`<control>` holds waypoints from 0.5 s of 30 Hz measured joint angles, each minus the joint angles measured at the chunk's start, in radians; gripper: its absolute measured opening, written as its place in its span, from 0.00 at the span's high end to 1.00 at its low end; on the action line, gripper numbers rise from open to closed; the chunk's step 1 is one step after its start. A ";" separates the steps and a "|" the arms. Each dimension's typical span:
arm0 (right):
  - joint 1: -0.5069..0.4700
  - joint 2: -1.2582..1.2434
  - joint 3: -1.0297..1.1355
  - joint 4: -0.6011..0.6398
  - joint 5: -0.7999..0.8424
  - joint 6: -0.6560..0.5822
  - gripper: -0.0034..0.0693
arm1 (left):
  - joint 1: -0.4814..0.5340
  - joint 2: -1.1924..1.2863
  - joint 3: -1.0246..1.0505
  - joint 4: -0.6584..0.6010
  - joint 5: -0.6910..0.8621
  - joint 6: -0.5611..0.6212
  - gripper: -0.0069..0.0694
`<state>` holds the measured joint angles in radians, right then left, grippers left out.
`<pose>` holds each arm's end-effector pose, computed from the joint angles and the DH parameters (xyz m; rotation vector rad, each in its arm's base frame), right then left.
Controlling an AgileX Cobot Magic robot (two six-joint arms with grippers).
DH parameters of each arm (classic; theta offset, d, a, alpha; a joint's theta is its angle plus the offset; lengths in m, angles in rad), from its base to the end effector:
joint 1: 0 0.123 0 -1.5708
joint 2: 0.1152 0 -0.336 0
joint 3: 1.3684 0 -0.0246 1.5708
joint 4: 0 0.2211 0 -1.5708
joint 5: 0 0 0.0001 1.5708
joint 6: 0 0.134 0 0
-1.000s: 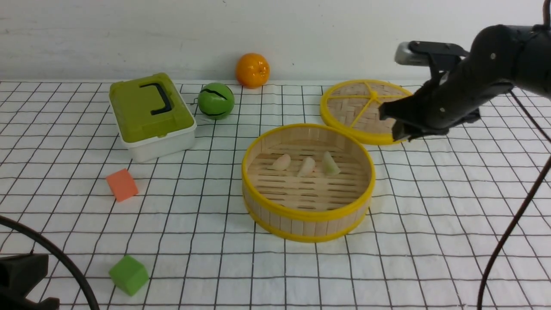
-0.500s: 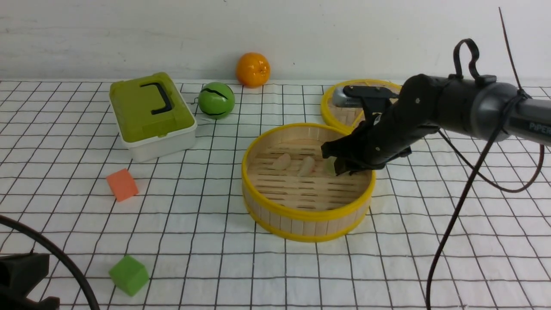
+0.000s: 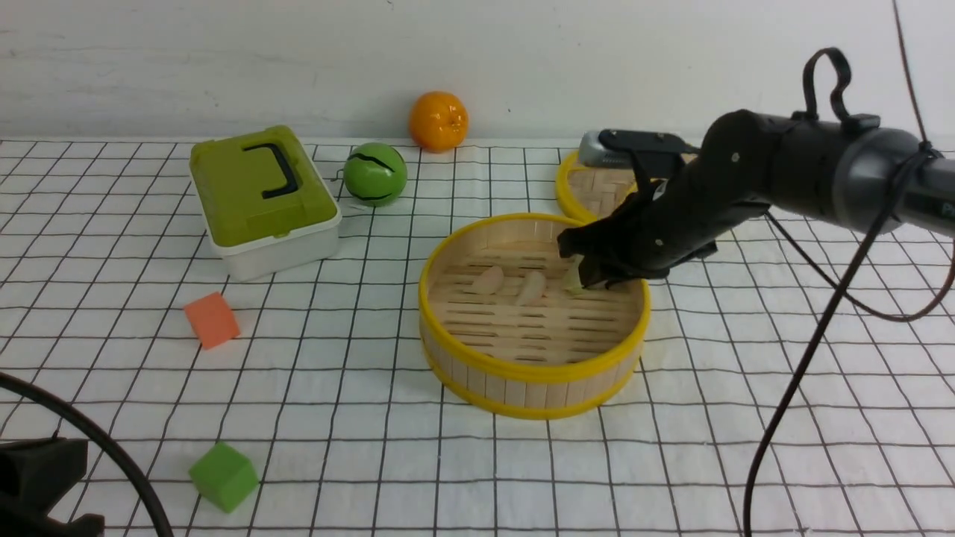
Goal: Put the dumplings into the steamer on the table with the white tablecloth.
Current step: 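Place the dumpling in the bamboo steamer basket with the right gripper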
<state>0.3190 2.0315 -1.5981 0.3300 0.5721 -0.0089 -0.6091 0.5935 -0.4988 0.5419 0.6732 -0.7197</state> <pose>0.4502 0.1735 0.2501 -0.1374 2.5007 0.4683 0.0824 -0.0049 0.2922 0.1682 2.1390 -0.1620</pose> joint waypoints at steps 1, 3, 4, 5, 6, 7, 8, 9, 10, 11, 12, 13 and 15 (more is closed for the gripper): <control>0.000 -0.002 0.000 -0.001 -0.002 0.000 0.71 | 0.000 0.000 0.000 0.000 0.000 0.000 0.84; 0.000 -0.011 -0.006 -0.034 -0.018 0.000 0.71 | 0.000 0.000 0.000 0.000 0.000 0.000 0.84; 0.000 -0.005 -0.007 -0.054 -0.023 0.000 0.71 | 0.000 0.000 0.000 0.000 0.000 0.000 0.84; 0.000 0.003 -0.007 -0.077 -0.030 0.000 0.71 | 0.000 0.000 0.000 0.000 0.000 0.000 0.84; 0.000 0.010 -0.007 -0.095 -0.035 0.001 0.71 | 0.000 0.000 0.000 0.000 0.000 0.000 0.84; 0.000 0.019 -0.007 -0.107 -0.034 0.001 0.71 | 0.000 0.000 0.000 0.000 0.000 0.000 0.84; 0.000 0.032 -0.007 -0.130 -0.034 0.009 0.71 | 0.000 0.000 0.000 0.000 0.000 0.000 0.84; 0.000 0.040 -0.007 -0.136 -0.033 0.009 0.71 | 0.000 0.000 0.000 0.000 0.000 0.000 0.84; 0.000 0.047 -0.007 -0.141 -0.031 0.022 0.71 | 0.000 0.000 0.000 0.000 0.000 0.000 0.84; 0.000 0.054 -0.007 -0.143 -0.030 0.035 0.71 | 0.000 0.000 0.000 0.000 0.000 0.000 0.84; 0.000 0.058 -0.007 -0.144 -0.030 0.048 0.71 | 0.000 0.000 0.000 0.000 0.000 0.000 0.84; 0.000 0.059 -0.007 -0.144 -0.030 0.058 0.71 | 0.000 0.000 0.000 0.000 0.000 0.000 0.84; 0.000 0.061 -0.007 -0.147 -0.033 0.074 0.71 | 0.000 0.000 0.000 0.000 0.000 0.000 0.83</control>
<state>0.3190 2.0921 -1.6047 0.1833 0.5393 0.0653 -0.6091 0.5935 -0.4988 0.5419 0.6732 -0.7197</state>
